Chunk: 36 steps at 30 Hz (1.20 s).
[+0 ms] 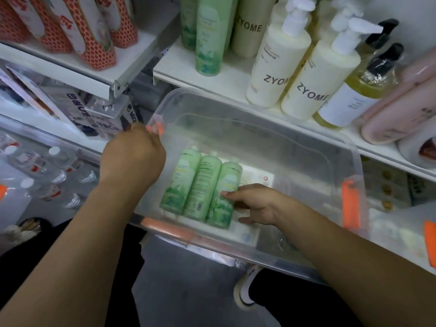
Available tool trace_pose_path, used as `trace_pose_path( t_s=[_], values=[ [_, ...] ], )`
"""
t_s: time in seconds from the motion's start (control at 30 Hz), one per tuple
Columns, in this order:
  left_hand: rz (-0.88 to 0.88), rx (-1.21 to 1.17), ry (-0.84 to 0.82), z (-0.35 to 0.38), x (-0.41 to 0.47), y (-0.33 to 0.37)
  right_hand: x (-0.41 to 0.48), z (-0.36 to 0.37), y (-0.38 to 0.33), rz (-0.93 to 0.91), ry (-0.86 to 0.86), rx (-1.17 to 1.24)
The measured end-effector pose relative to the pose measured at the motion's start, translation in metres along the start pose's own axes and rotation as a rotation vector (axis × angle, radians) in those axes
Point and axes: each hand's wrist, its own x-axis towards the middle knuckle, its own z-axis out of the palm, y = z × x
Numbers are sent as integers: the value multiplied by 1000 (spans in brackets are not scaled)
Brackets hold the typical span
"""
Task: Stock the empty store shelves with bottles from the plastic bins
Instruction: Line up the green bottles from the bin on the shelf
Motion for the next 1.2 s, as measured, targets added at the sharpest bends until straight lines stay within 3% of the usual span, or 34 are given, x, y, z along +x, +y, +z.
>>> trace_pose_path(
  t_s=[0.27, 0.73, 1.03, 1.2],
  values=[
    [-133, -73, -65, -7, 1, 9, 4, 1, 10, -12, -5, 178],
    [-173, -92, -107, -9, 4, 5, 2, 11, 13, 62, -34, 58],
    [-106, -62, -66, -9, 0, 3, 10, 10, 19, -3, -30, -29],
    [-128, -61, -100, -14, -1, 4, 11, 8, 21, -95, 79, -111]
  ],
)
